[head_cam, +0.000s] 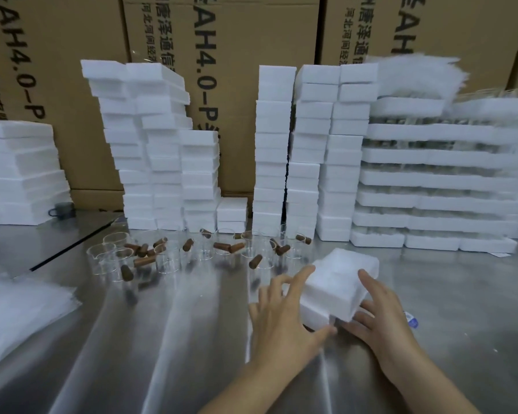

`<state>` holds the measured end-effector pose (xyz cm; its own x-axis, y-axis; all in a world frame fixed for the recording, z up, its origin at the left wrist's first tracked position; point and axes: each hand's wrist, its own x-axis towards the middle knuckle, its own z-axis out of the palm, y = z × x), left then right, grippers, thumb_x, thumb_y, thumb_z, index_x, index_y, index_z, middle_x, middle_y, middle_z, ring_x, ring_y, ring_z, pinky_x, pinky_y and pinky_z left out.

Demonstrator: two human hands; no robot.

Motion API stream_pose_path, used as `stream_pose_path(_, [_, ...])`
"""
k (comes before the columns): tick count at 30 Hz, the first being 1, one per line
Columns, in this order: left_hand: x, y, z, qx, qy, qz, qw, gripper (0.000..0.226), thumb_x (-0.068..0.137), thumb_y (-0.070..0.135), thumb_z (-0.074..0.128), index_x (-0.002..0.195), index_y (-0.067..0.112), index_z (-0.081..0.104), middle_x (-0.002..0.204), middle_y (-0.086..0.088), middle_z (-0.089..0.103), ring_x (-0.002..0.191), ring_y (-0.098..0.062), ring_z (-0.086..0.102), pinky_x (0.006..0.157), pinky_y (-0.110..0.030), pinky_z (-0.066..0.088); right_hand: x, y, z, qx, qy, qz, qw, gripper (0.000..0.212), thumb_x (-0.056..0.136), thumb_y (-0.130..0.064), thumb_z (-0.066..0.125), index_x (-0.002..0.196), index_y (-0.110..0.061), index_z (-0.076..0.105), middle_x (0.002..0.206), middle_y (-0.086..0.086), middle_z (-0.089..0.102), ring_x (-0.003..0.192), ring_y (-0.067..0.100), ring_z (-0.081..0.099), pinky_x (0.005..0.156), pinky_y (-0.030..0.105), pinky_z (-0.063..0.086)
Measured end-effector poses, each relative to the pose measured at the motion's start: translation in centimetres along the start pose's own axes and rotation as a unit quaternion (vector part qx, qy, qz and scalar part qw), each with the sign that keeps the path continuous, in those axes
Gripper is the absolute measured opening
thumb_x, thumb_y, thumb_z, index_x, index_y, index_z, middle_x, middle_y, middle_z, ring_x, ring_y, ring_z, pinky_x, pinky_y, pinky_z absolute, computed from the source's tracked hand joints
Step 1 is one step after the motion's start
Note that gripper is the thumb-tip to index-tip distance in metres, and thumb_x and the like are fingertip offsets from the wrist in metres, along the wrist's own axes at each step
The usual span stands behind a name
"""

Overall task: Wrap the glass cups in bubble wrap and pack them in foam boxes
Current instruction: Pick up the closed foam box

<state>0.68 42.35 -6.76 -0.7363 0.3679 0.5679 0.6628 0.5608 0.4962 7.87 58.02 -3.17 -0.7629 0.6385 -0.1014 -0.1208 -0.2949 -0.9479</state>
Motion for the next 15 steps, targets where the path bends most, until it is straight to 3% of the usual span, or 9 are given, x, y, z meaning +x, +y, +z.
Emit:
stream_pose_path(3, [-0.1,0.0,0.0,0.002,-0.034,0.011,0.999,0.102,0.071,0.082,0.068,0.154,0.066,0.012,0.144,0.024,0.038,0.132,-0.008,0.034,0.102,-0.036,0.032,0.9,-0.1,-0.8,0.008,0.02,0.016,1.0,0.072,0.088,-0.045,0.08,0.148,-0.033,0.042,0.122,0.01,0.069,0.102,0.033,0.075,0.066,0.044,0.064])
stream_pose_path(6, [0.0,-0.2,0.0,-0.009,-0.071,0.029,0.997,0.097,0.078,0.069,0.073,0.156,0.061,0.016,0.142,0.021,0.043,0.131,-0.01,0.037,0.104,-0.034,0.035,1.7,-0.4,-1.6,-0.025,0.056,-0.005,0.998,0.075,0.091,-0.03,0.078,0.152,-0.039,0.036,0.114,0.001,0.065,0.099,0.026,0.069,0.061,0.036,0.06])
stream_pose_path(10, [0.3,-0.8,-0.3,-0.055,-0.094,0.01,0.994,0.075,0.093,0.038,0.074,0.155,0.049,0.035,0.14,0.02,0.044,0.134,-0.009,0.042,0.109,-0.031,0.043,2.8,-1.6,-3.9,-0.081,0.111,-0.044,0.99,0.032,0.093,-0.023,0.07,0.123,-0.033,0.063,0.107,-0.002,0.07,0.087,0.022,0.067,0.071,0.037,0.053])
stream_pose_path(12, [0.5,-1.0,-0.3,-0.063,-0.101,-0.004,0.993,0.061,0.097,0.032,0.072,0.15,0.044,0.045,0.134,0.022,0.043,0.131,-0.008,0.047,0.105,-0.028,0.046,3.3,-2.3,-5.4,-0.122,0.133,-0.065,0.981,0.015,0.093,-0.021,0.07,0.105,-0.03,0.07,0.098,-0.006,0.07,0.082,0.02,0.064,0.068,0.034,0.049])
stream_pose_path(15, [0.8,-1.3,-0.3,-0.053,-0.104,0.0,0.993,0.037,0.1,0.03,0.071,0.134,0.036,0.061,0.126,0.025,0.038,0.124,-0.007,0.048,0.097,-0.021,0.044,3.7,-2.6,-7.1,-0.169,0.159,-0.063,0.971,0.005,0.092,-0.022,0.069,0.096,-0.024,0.073,0.091,-0.005,0.067,0.08,0.023,0.062,0.065,0.035,0.047])
